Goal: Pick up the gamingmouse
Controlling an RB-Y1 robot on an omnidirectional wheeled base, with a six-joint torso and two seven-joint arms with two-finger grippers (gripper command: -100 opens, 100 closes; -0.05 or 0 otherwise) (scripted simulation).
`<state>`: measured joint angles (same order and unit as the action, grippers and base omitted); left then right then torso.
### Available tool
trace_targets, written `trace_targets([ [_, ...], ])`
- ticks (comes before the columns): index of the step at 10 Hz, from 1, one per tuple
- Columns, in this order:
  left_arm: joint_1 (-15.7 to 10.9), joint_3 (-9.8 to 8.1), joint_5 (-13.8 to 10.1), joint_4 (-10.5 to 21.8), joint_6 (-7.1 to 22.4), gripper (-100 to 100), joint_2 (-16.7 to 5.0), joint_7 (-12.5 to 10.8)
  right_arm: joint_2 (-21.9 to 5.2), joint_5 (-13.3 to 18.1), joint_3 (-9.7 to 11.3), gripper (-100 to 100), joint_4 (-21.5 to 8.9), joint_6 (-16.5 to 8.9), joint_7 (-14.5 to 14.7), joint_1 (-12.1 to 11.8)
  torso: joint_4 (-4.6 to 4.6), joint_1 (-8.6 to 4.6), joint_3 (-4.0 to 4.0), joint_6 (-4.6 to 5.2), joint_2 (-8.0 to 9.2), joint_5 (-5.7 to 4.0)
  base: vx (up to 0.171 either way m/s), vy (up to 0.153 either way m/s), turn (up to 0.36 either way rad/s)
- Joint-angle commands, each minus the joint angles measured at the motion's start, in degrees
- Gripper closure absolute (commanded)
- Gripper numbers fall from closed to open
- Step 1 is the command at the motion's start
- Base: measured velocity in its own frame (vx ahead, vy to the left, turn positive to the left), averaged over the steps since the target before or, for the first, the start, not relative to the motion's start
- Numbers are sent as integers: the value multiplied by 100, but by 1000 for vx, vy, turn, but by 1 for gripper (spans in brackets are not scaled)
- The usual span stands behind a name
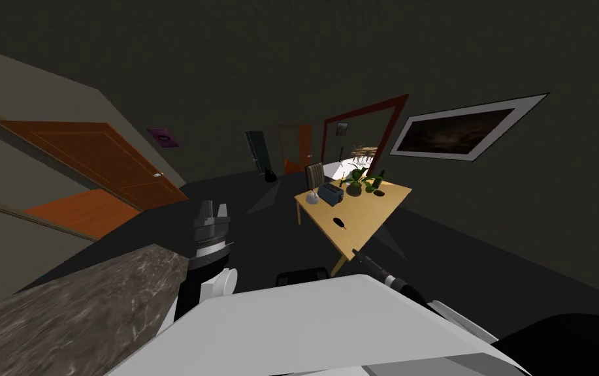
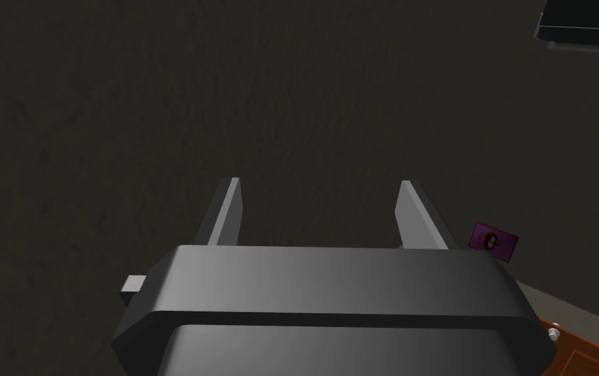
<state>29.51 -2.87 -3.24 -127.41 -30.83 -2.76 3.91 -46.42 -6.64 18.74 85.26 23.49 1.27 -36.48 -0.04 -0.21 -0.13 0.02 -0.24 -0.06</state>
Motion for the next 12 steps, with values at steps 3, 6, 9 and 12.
trace_targets([
  [3, -1, 0, 0, 0, 0, 0, 0, 0, -459, 59, 184, -100, -520, -173, 210, 203, 0, -5, -1, -5, -3, 0, 19, -49, 344],
  [6, 0, 0, 0, 0, 0, 0, 0, 0, -814, 123, 344, -100, -927, -331, 413, 398, -1, -4, -4, -5, -8, 1, 24, -52, 344],
  [9, 0, 0, 0, 0, 0, 0, 0, 0, -1115, 189, 510, -100, -1253, -489, 613, 592, 0, 17, -2, -3, -4, 4, 22, -27, 249],
  [12, 1, -1, 0, 0, 0, 0, 0, 0, -1345, 255, 684, -100, -1609, -645, 804, 775, -3, 3, -8, 0, -15, 0, 36, -56, 365],
])
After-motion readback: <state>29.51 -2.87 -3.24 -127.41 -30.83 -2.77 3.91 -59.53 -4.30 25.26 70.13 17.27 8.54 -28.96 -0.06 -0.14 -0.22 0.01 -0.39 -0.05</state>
